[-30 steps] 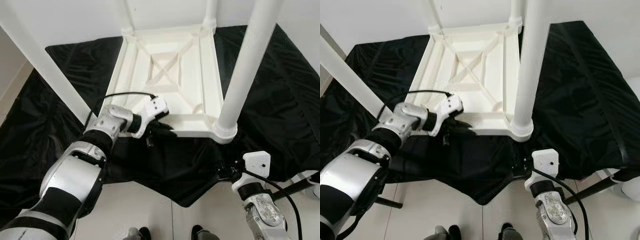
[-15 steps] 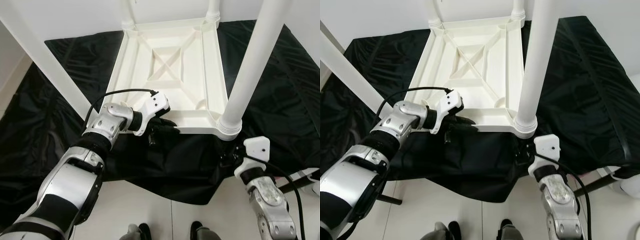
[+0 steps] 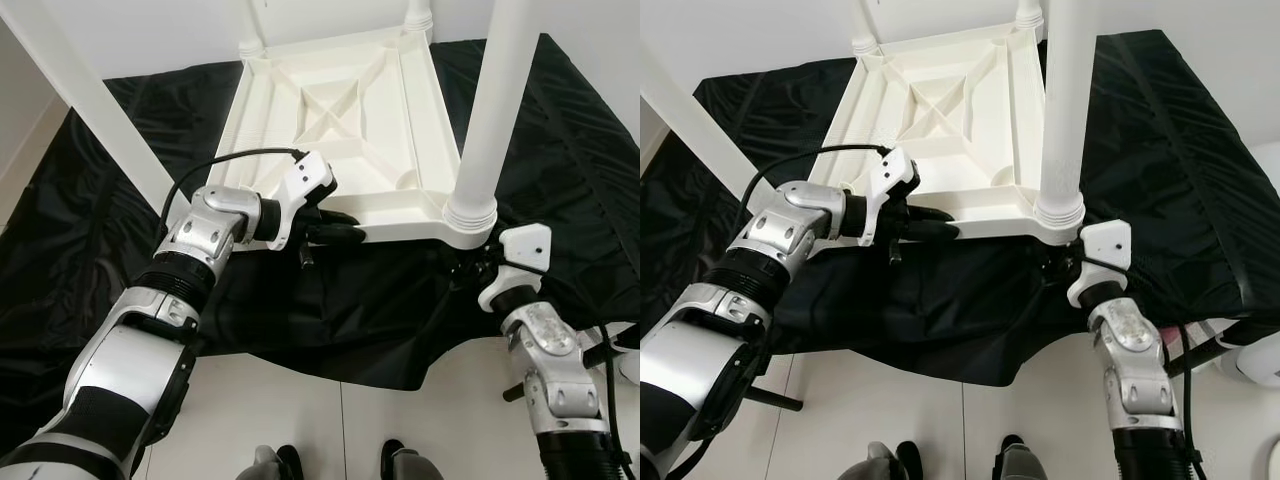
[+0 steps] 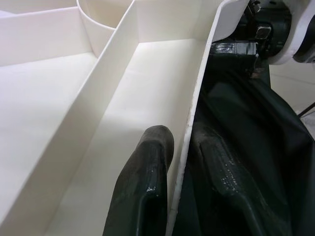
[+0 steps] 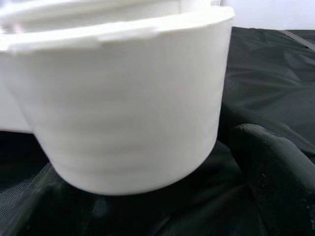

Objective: Building children table

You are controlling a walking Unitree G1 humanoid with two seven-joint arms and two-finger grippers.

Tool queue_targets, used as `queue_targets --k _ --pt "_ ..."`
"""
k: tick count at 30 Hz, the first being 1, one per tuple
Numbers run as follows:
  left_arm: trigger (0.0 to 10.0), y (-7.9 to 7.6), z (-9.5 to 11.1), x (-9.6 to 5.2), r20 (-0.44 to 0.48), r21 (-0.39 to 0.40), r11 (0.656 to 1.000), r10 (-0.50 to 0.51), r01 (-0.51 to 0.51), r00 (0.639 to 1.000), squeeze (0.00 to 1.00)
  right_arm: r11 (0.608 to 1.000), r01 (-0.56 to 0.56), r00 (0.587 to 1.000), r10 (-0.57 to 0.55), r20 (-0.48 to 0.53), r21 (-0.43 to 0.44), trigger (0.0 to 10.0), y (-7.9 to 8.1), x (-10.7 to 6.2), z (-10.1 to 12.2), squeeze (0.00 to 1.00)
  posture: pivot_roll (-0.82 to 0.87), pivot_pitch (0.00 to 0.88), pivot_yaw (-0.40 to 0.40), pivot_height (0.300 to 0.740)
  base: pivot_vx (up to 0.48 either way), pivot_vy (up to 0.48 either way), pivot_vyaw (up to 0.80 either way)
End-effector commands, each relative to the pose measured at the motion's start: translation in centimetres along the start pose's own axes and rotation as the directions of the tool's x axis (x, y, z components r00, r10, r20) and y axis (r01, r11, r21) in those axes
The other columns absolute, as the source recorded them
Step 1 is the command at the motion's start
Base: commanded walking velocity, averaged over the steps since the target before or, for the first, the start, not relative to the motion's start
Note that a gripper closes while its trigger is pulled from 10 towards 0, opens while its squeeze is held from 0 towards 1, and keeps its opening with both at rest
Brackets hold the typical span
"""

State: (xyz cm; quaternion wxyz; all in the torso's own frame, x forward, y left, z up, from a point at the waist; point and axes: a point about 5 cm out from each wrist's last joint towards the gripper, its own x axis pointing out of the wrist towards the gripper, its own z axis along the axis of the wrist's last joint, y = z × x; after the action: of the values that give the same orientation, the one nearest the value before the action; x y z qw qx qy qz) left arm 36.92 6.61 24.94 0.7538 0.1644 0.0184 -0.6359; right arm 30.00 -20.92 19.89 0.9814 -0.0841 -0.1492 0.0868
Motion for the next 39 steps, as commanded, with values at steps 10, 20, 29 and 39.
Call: queue_targets --k 10,20,29,39 --pt "10.0 -0.3 2.7 -1.5 0.096 0.076 0.994 -0.082 0.075 0.992 0.0 0.998 0.041 0.99 -0.035 0.134 -0.044 10.0 -2.2 4.9 3.1 0.0 -0.13 0.167 0.096 0.74 0.0 0.0 0.0" --pt "10.0 -1.1 2.0 -1.4 0.187 -0.029 0.999 -0.024 0.03 0.982 0.0 0.998 0.032 0.96 -0.044 0.278 0.049 10.0 -2.5 11.1 8.0 0.0 -0.13 0.163 0.088 0.74 0.0 0.0 0.0" --pt "10.0 -2.6 1.3 0.0 0.294 -0.123 0.992 0.031 0.005 0.955 0.0 0.961 -0.156 0.948 0.08 0.308 0.23 10.0 0.4 14.4 10.3 0.0 -0.12 0.162 0.057 0.74 0.0 0.0 0.0" --pt "10.0 -4.8 1.9 1.5 0.358 -0.15 0.987 -0.008 0.066 0.934 0.0 0.804 -0.478 0.853 0.329 0.404 0.353 10.0 4.7 16.0 12.6 0.0 -0.11 0.169 0.037 0.74 0.0 0.0 0.0"
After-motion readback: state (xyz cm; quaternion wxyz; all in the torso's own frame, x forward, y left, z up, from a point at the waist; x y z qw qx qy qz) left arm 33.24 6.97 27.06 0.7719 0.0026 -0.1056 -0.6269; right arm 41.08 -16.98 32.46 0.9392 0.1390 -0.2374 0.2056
